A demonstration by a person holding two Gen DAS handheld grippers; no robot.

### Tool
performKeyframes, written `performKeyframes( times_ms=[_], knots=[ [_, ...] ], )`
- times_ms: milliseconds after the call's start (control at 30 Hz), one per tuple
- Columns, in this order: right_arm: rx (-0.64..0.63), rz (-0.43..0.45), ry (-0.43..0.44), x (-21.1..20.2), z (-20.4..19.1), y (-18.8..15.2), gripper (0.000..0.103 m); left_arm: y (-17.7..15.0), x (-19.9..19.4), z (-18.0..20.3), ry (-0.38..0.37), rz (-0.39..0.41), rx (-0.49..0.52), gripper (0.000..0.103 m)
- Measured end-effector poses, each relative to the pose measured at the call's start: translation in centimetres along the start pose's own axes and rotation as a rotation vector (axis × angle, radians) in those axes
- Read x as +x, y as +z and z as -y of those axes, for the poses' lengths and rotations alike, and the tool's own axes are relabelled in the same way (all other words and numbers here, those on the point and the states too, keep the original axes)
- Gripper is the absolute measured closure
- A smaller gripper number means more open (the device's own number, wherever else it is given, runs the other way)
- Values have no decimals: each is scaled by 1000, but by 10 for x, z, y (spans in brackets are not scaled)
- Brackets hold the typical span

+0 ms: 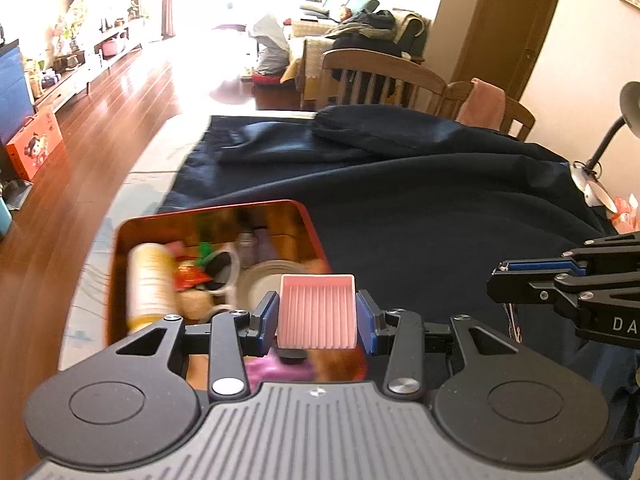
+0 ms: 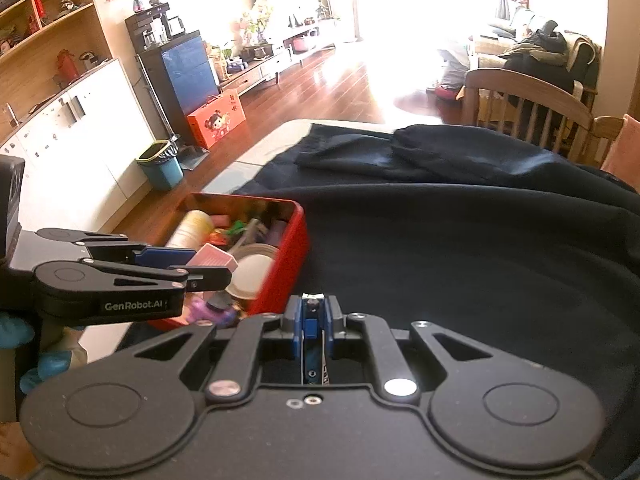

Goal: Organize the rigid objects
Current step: 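Carry the pink soap dish and nail clipper over the tin box with both tools, then open the left gripper releasing the soap dish while the right gripper releases the clipper into the box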

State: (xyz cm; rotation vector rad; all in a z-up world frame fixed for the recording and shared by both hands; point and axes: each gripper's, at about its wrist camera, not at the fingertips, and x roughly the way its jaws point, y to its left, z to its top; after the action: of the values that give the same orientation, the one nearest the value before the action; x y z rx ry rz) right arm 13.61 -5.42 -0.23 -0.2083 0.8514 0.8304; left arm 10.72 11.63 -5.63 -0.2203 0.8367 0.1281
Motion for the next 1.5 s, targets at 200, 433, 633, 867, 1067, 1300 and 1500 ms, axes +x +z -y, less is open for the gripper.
performKeyframes(
  times_ms=[200,433,633,867,1067,1300,1500],
  knots=[
    [-8,-4,10,20,-31,10,93,6,-2,-40,22,6,-11,63],
    [-15,-28,3,53,-60,21,93,19,12,-81,28,-4,-25,63],
    [-41,-54,4,82,-83,27,93,30,35,-99,28,-23,-20,63],
    [-81,-79,-2,107,-104,29,93,39,60,-102,5,-33,18,63],
    [-86,-105,-18,127,-106,29,93,40,79,-99,-15,-61,49,63],
    [-89,-137,-21,137,-107,25,93,39,95,-97,-29,-90,63,63],
    [-90,-159,-24,142,-109,21,92,39,103,-97,-27,-110,67,63]
  ],
)
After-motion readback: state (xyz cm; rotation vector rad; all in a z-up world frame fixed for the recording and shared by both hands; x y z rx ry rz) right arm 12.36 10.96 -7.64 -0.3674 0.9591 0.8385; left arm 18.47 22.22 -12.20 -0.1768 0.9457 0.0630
